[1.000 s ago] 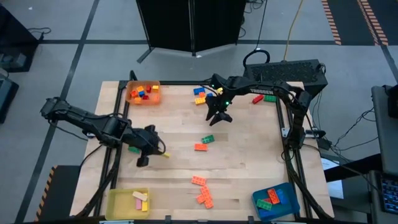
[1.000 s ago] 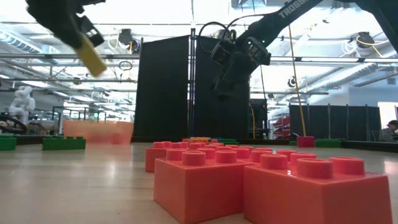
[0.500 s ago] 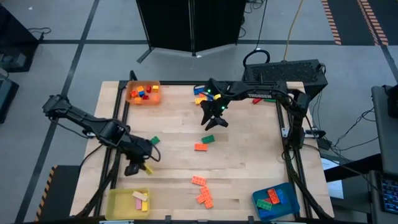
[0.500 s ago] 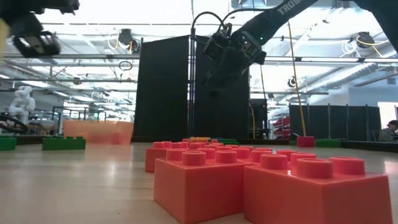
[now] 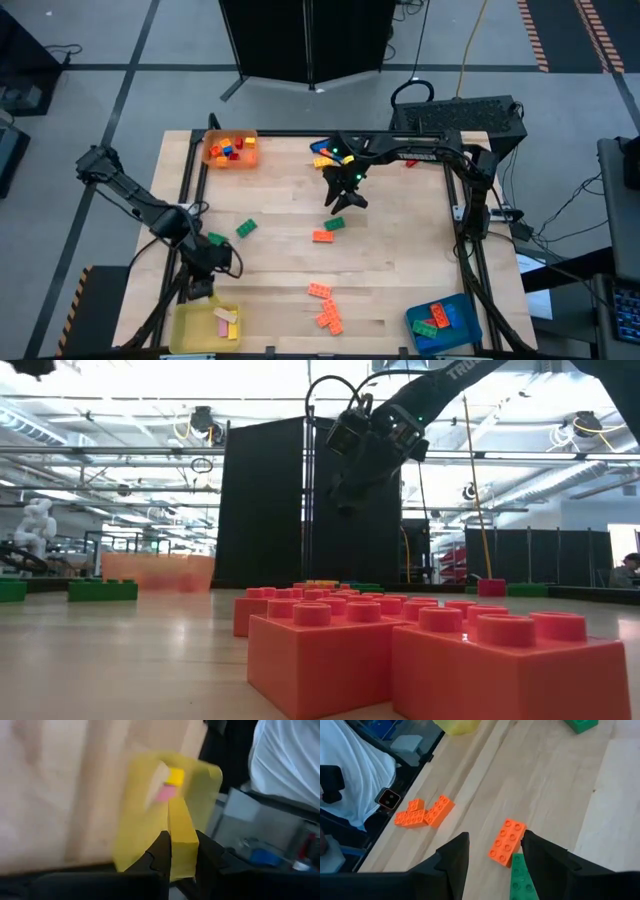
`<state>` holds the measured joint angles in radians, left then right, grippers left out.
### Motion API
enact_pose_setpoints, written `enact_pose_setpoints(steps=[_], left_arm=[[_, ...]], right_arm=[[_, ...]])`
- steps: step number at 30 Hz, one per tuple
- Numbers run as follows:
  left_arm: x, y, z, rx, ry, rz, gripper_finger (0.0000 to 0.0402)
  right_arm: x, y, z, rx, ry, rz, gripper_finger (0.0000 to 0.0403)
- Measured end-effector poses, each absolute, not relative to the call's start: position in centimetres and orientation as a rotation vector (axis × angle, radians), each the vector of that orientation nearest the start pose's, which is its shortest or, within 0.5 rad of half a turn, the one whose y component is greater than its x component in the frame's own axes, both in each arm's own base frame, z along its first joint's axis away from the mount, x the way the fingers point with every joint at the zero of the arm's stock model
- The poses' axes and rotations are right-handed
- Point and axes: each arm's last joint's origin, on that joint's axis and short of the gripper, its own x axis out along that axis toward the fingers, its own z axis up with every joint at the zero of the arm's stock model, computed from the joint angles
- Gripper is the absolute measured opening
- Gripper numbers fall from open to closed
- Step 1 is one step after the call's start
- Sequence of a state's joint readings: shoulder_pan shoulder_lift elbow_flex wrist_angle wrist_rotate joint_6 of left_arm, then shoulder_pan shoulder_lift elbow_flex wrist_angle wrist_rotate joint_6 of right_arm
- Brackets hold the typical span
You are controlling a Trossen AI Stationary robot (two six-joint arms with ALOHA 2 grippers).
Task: Sort blocks by size
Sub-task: Put the yellow block into the yellow bin
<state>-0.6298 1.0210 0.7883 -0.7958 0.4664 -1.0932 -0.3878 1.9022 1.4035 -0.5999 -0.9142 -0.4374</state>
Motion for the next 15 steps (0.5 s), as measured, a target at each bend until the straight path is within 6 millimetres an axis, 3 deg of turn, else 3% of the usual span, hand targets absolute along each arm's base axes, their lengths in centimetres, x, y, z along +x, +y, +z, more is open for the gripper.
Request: enact_pose_setpoints(steps=[7,15], left_arm=[[14.3,-14.2,24.6,-0.833,1.535,-0.388,0.0047],[14.7,-15.1,22.6,-0.739,1.610,-0.287,0.0047]], right_arm=[[36.2,-12.2,19.9,0.284,0.784,0.642,0.0178],[36.2,-12.3,19.6,0.274,0.828,0.583,0.0178]])
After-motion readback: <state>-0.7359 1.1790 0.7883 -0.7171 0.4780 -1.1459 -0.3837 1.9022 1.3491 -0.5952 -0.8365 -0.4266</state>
